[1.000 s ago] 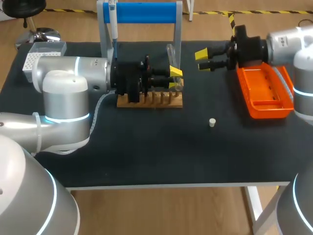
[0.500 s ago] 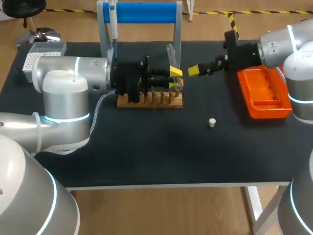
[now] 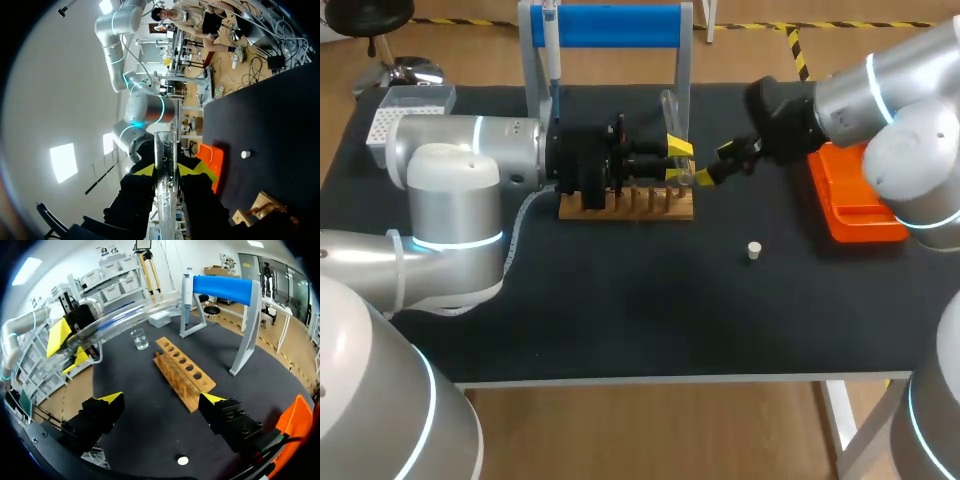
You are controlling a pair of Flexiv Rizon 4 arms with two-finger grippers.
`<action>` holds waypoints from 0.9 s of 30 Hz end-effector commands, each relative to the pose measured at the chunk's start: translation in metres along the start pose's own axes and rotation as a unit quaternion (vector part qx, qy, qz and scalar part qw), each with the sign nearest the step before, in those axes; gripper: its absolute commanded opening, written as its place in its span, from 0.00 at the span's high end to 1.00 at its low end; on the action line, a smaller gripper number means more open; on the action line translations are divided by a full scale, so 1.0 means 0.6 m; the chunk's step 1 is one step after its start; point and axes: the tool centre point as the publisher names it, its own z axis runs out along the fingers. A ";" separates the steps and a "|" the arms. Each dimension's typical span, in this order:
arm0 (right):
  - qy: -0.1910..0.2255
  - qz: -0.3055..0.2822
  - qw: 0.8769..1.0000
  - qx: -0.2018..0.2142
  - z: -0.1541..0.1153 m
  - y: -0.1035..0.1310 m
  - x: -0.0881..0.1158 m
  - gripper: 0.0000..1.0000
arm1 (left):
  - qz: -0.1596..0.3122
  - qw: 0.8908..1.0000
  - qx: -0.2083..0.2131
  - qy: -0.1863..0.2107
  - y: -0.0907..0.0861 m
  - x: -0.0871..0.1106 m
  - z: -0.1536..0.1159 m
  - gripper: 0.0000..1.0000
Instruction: Invert the test tube, pick up the pipette, mount the tip to pipette, aspirate from beaker and dispense into the tube, eject the tip, return the pipette, and cap with the stopper.
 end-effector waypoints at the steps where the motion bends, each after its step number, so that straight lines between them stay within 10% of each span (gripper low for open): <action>1: -0.008 0.001 1.000 -0.022 0.028 -0.010 -0.018 0.00 | 0.000 1.000 0.000 0.001 0.000 -0.001 0.000 1.00; 27: -0.040 -0.052 0.994 -0.090 0.085 -0.015 -0.043 0.00 | 0.000 1.000 0.000 0.001 0.000 -0.001 0.000 1.00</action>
